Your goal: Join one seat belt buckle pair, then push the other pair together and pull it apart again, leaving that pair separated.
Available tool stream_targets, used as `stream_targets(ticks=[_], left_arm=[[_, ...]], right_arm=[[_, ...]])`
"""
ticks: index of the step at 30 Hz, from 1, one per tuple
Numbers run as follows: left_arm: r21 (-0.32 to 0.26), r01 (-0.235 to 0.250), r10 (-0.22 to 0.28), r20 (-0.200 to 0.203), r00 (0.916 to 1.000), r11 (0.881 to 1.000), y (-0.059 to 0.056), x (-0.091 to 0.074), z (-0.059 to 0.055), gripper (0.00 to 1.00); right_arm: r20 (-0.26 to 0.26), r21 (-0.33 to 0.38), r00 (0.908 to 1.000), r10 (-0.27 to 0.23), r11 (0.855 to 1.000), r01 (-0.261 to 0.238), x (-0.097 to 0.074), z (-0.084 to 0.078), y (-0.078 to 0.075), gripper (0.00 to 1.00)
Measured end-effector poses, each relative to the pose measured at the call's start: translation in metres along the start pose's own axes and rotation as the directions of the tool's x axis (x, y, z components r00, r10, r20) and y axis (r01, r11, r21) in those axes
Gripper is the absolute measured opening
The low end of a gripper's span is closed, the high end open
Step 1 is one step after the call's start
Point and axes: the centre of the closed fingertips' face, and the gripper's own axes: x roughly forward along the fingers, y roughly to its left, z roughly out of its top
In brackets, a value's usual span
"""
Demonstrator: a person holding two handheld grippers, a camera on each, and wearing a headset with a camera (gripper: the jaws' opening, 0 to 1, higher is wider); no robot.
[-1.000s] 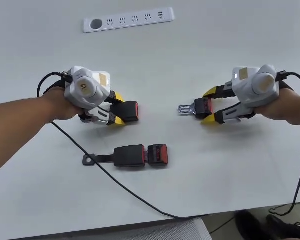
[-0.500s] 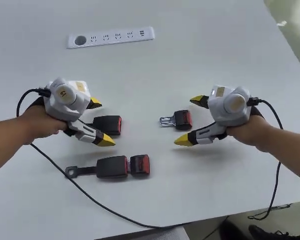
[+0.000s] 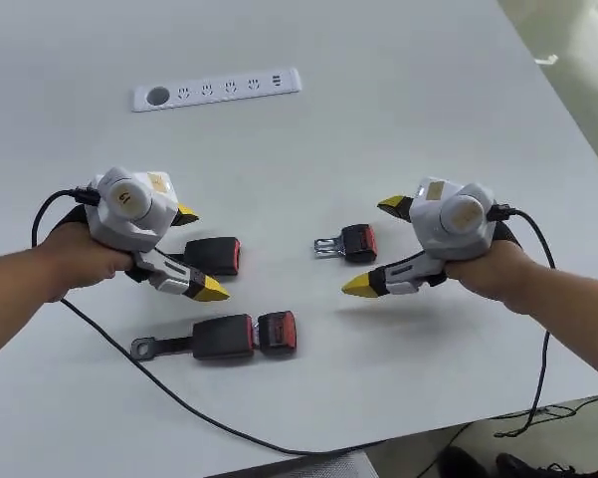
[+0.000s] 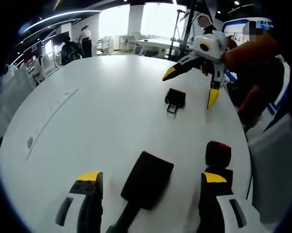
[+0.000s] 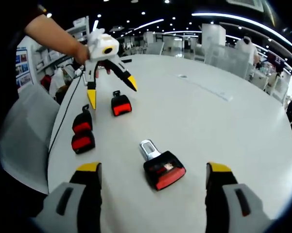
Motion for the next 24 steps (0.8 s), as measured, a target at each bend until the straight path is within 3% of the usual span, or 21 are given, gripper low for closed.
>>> stream_targets(ticks=[5, 10, 14, 17, 20, 24], left_arm=[[-0.015, -0.02, 0.02, 0.019, 0.9996, 1.0, 0.002, -0.004, 0.004, 0.87], [-0.128, -0.086, 0.101, 0.111, 0.9887, 0.988, 0.011, -0.015, 0.014, 0.93], [-0.213, -0.136, 0.171, 0.156, 0.9729, 0.967, 0.013, -0.03, 0.014, 0.99], [-0.265, -0.17, 0.225, 0.193, 0.9553, 0.949, 0.012, -0.043, 0.015, 1.0], [-0.276, -0.192, 0.255, 0.214, 0.9429, 0.942, 0.003, -0.058, 0.011, 1.0], [-0.304, -0.216, 0.294, 0.236, 0.9263, 0.928, -0.009, -0.077, 0.002, 1.0]], right_arm=[[0.017, 0.016, 0.9995, -0.028, 0.999, 0.028, -0.003, 0.005, -0.004, 0.92], [0.041, 0.034, 0.9965, -0.073, 0.997, 0.071, -0.008, 0.012, -0.008, 0.97], [0.08, 0.066, 0.9901, -0.115, 0.992, 0.11, -0.013, 0.021, -0.012, 0.99], [0.098, 0.071, 0.9841, -0.148, 0.987, 0.141, -0.017, 0.027, -0.012, 0.99], [0.132, 0.093, 0.9756, -0.175, 0.982, 0.163, -0.023, 0.034, -0.008, 1.0], [0.147, 0.092, 0.971, -0.189, 0.98, 0.177, -0.029, 0.036, 0.001, 1.0]])
